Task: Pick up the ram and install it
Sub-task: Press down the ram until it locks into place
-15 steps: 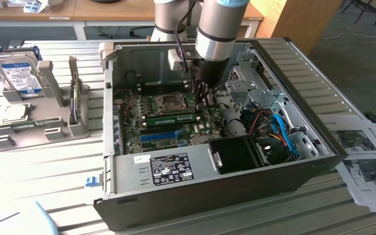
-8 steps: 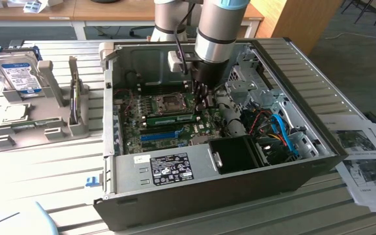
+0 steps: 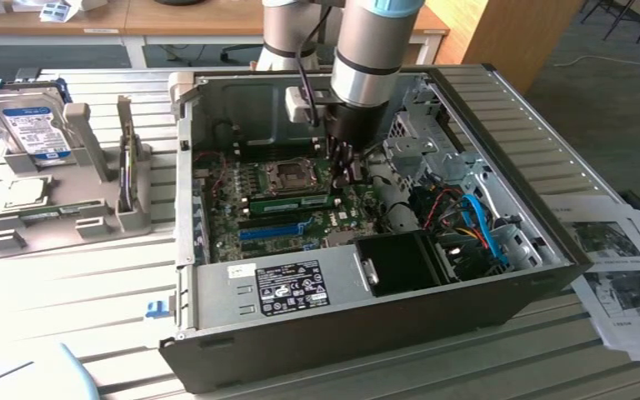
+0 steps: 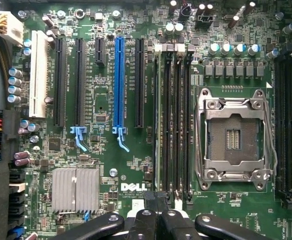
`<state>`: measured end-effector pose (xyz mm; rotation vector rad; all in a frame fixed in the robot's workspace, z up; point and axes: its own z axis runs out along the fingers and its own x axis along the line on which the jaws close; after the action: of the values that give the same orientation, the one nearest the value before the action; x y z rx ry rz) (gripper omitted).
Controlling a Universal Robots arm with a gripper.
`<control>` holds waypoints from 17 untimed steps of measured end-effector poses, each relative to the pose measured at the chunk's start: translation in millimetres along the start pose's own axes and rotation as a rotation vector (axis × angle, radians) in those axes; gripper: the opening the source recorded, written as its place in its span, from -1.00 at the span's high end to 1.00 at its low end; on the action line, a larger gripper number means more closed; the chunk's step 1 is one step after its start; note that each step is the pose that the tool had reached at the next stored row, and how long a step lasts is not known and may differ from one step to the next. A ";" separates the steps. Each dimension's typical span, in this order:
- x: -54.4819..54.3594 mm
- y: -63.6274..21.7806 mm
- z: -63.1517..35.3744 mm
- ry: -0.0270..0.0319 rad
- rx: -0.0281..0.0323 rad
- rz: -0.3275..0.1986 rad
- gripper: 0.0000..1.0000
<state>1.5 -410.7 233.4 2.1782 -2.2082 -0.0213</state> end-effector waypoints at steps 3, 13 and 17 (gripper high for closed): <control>-1.9 0.0 1.0 -0.0003 0.0000 0.000 0.81; -5.7 0.0 2.1 -0.0001 0.0000 0.000 0.81; -5.8 -0.1 4.1 -0.0003 0.0000 0.000 0.81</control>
<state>1.5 -405.0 229.2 2.1783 -2.2084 -0.0216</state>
